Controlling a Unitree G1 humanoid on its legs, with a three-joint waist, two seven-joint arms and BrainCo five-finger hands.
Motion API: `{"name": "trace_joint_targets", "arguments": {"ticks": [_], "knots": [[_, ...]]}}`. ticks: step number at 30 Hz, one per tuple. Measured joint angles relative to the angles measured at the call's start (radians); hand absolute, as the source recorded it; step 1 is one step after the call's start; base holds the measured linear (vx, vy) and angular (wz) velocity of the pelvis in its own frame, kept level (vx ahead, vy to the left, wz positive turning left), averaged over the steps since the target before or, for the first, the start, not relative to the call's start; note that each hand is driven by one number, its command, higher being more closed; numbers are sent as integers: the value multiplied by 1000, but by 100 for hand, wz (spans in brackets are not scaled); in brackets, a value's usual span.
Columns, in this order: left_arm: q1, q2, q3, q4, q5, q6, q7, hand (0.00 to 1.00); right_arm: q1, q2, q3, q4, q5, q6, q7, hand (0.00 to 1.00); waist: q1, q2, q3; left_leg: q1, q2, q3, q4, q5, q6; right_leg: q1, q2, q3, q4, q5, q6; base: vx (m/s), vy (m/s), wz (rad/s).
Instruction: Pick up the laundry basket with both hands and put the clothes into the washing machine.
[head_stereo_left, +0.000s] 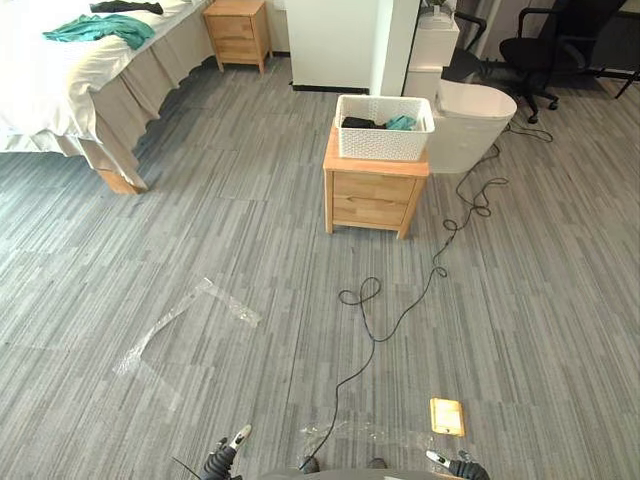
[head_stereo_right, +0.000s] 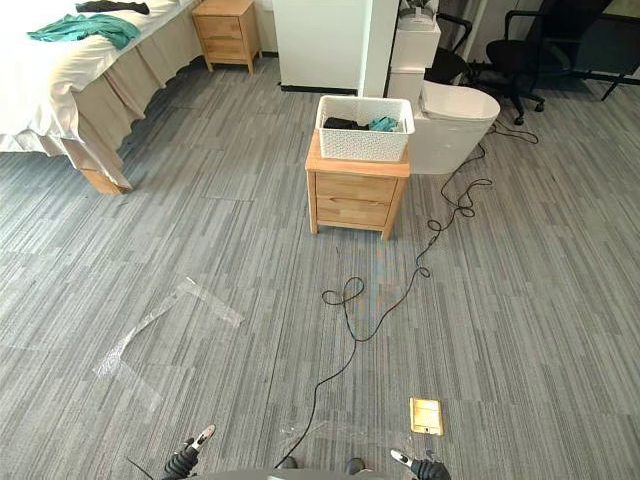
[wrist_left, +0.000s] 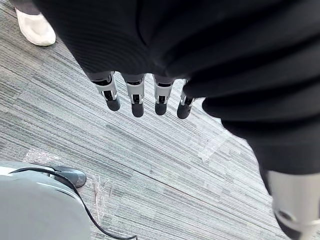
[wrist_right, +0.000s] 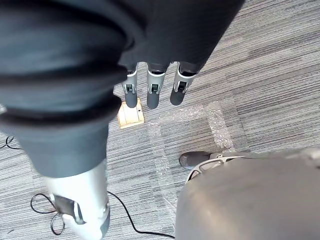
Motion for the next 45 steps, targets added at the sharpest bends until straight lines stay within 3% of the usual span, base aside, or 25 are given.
{"name": "trace_joint_targets", "arguments": {"ticks": [4, 6, 9, 11, 14, 16, 18, 19, 20, 21, 22, 24, 26, 28, 31, 32, 35, 37, 38, 39, 40, 42, 43, 44, 45], "knots": [[-12, 3, 34, 0, -28, 0, 13, 0, -2, 4, 9, -7, 30, -2, -4, 0, 1, -7, 18, -19, 1, -11, 20, 0, -1, 0, 1, -20, -2, -5, -8, -43, -20, 19], [-18, 13, 45, -3, -36, 0, 12, 0, -13, 8, 26, -14, 35, -10, -3, 0, 0, -24, 51, -53, 4, -8, 127, -40, -11, 20, -2, -26, 8, -22, -35, -40, -34, 20], [-12, 14, 74, -26, -37, 2, 12, 0, -18, 3, 61, -29, 35, -22, -2, 0, 11, -31, 100, -228, 55, 56, 549, -97, -37, 39, 0, -25, 36, -69, -69, -89, -57, 1], [-1, -9, 75, -28, -46, 4, 9, 0, -25, -27, 84, -26, 35, -17, -2, 0, 27, -2, 115, -370, 129, 124, 757, -120, -12, 51, 16, -6, 62, -99, -72, 7, 14, -16], [7, -23, 77, -28, -46, 4, 8, 0, -45, -40, 79, -26, 35, -11, -1, 0, 38, 17, 118, -444, 115, 121, 573, -110, -15, 36, 2, 30, 71, -117, -63, 147, 114, -31], [8, -27, 78, -28, -54, 4, 7, 0, -54, -42, 76, -26, 35, -8, -1, 0, 65, 20, 113, -454, 104, 122, 366, -75, -66, 11, -17, 64, 81, -135, -44, 220, 176, -64], [11, -36, 88, -22, -56, 6, 6, 0, -52, -39, 76, -26, 35, -7, 0, 0, 84, 33, 103, -466, 116, 115, 319, -58, -42, 16, -22, 95, 89, -167, -21, 387, 263, -62], [25, -44, 124, -22, -61, 9, -2, 0, -42, -28, 74, -26, 34, -7, 5, 0, 84, 17, 88, -491, 101, 113, 405, -53, 26, 1, -57, 101, 156, -222, 4, 504, 290, -43], [33, -41, 134, -22, -66, 8, -9, 0, -31, -22, 71, -27, 32, -8, 8, 0, 87, 17, 72, -490, 97, 127, 430, -64, 35, -20, -79, 105, 224, -254, 19, 550, 245, -57], [36, -34, 154, -13, -77, 9, -14, 0, -24, -3, 59, -30, 35, -16, 22, 0, 94, -22, 69, -471, 63, 150, 477, -83, 66, -92, -149, 111, 465, -324, 61, 513, 219, -26], [30, -24, 156, -15, -83, 9, -14, 0, -24, 2, 47, -50, 38, -21, 31, 0, 73, -36, 67, -435, 29, 147, 483, -119, 83, -203, -215, 122, 768, -288, 45, 502, 210, 6], [17, -11, 147, -26, -84, 8, -15, 0, -24, -1, 35, -70, 37, -24, 42, 0, 50, -35, 71, -345, -1, 126, 482, -151, 120, -303, -245, 143, 1122, -231, 20, 518, 188, 57], [-10, -4, 148, -38, -84, 8, -13, 0, -25, -9, 35, -70, 36, -28, 43, 0, 52, -15, 84, -202, -9, 94, 438, -172, 128, -324, -239, 103, 1247, -239, 4, 572, 131, 50], [-34, -3, 149, -50, -84, 4, -13, 0, -29, -8, 37, -76, 35, -28, 43, 0, 51, -12, 84, -100, -9, 53, 363, -172, 128, -353, -235, 16, 1182, -250, -12, 474, 33, 50], [-64, -12, 142, -67, -81, 4, -12, 0, -41, -14, 39, -82, 35, -26, 44, 0, 34, -3, 89, 5, 12, 12, 274, -187, 100, -397, -215, -64, 815, -257, -19, 480, -51, 47], [-66, -12, 135, -67, -81, 3, -10, 0, -52, -14, 44, -83, 36, -23, 43, 0, 23, -2, 90, 36, 28, 4, 255, -204, 71, -425, -199, -39, 593, -209, -8, 529, -125, 38], [-72, -11, 108, -60, -75, 2, 4, 0, -51, -15, 48, -93, 37, -21, 43, 0, 24, 2, 94, 108, 70, -6, 236, -243, 7, -441, -171, 69, 266, -32, 28, 465, -193, 18], [-61, -12, 109, -58, -73, 2, 10, 0, -50, -13, 39, -93, 37, -19, 44, 0, 20, -1, 94, 172, 95, -15, 216, -276, -37, -444, -174, 109, 245, 13, 17, 539, -330, 24], [-49, -23, 111, -58, -72, 1, 11, 0, -55, -20, 35, -101, 42, -20, 46, 0, 4, 19, 86, 196, 142, -31, 223, -295, -49, -479, -156, 111, 354, 59, 23, 578, -404, 33], [-47, -23, 118, -57, -71, 1, 10, 0, -57, -17, 35, -101, 42, -20, 45, 0, 3, 10, 77, 184, 155, -49, 257, -295, -50, -496, -146, 111, 411, 58, 23, 700, -535, 42], [-48, -25, 132, -57, -71, 1, 9, 0, -58, -13, 22, -95, 53, -22, 45, 0, 0, 19, 79, 115, 187, -81, 420, -288, -57, -499, -122, 108, 475, 60, 22, 596, -503, 35], [-45, -72, 169, -54, -72, 3, 9, 0, -57, -33, 7, -90, 57, -19, 45, 0, 4, 66, 84, -35, 270, -142, 767, -159, 4, -438, -54, 57, 489, 1, -42, 581, -488, 19], [-36, -82, 173, -42, -74, 5, 7, 0, -57, -46, 18, -79, 57, -17, 42, 0, 9, 87, 94, -129, 329, -144, 971, 36, 39, -369, -4, 41, 463, -21, -81, 472, -348, -2], [-33, -83, 173, -34, -75, 8, 6, 0, -58, -52, 24, -72, 57, -15, 41, 0, 11, 91, 99, -165, 358, -134, 1066, 29, 40, -334, 21, 38, 445, -28, -98, 668, -485, -22], [-31, -76, 168, -32, -75, 12, 6, 0, -59, -52, 40, -56, 56, -6, 40, 0, 28, 92, 111, -238, 390, -91, 1228, -42, 41, -229, 61, 46, 384, -41, -126, 526, -385, -25]]}}
